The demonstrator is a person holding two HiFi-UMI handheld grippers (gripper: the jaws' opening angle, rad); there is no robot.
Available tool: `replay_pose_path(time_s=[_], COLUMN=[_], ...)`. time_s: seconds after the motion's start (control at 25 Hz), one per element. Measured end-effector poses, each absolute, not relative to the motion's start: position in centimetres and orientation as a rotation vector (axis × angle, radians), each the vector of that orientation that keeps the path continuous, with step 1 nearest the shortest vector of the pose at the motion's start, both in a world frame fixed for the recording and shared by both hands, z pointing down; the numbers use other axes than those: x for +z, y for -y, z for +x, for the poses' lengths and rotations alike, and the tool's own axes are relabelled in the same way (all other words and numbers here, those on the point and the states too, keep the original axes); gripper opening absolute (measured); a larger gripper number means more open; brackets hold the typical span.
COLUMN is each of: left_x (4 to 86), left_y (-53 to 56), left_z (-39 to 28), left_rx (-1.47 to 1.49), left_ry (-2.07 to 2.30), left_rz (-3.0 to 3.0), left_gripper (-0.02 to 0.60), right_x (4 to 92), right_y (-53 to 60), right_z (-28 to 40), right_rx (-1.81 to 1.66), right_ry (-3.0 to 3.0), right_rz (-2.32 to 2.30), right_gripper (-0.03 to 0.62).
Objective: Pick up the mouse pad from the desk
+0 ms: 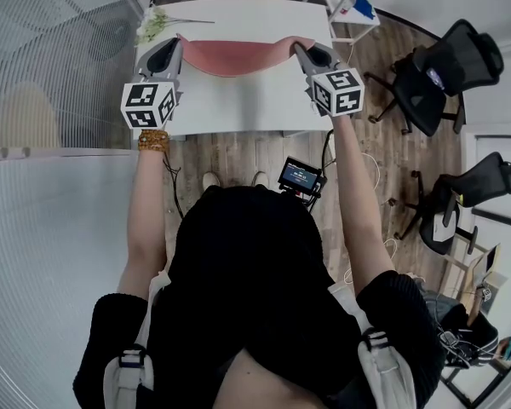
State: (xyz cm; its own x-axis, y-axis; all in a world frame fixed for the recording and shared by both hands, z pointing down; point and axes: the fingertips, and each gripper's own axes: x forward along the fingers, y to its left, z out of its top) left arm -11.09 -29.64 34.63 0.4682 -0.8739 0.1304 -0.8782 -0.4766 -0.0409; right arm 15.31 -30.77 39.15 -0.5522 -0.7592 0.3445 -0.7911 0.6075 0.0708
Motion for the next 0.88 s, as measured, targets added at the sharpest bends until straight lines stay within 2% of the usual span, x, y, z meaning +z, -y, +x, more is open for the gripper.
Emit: replay_pose_path(time_s=[0.88], left_x=[28.7], left_y=[27.7], left_z=[-10.5], left_rx=[0.1], left_ry=[1.654], left_rz=[2.766], left_gripper=[0.015], right_x=[33.0], right_y=[29.0], right_z=[16.6], right_rx=[-0.039], right_ry=[2.525], right_rz=[1.34], right_gripper=[0.044])
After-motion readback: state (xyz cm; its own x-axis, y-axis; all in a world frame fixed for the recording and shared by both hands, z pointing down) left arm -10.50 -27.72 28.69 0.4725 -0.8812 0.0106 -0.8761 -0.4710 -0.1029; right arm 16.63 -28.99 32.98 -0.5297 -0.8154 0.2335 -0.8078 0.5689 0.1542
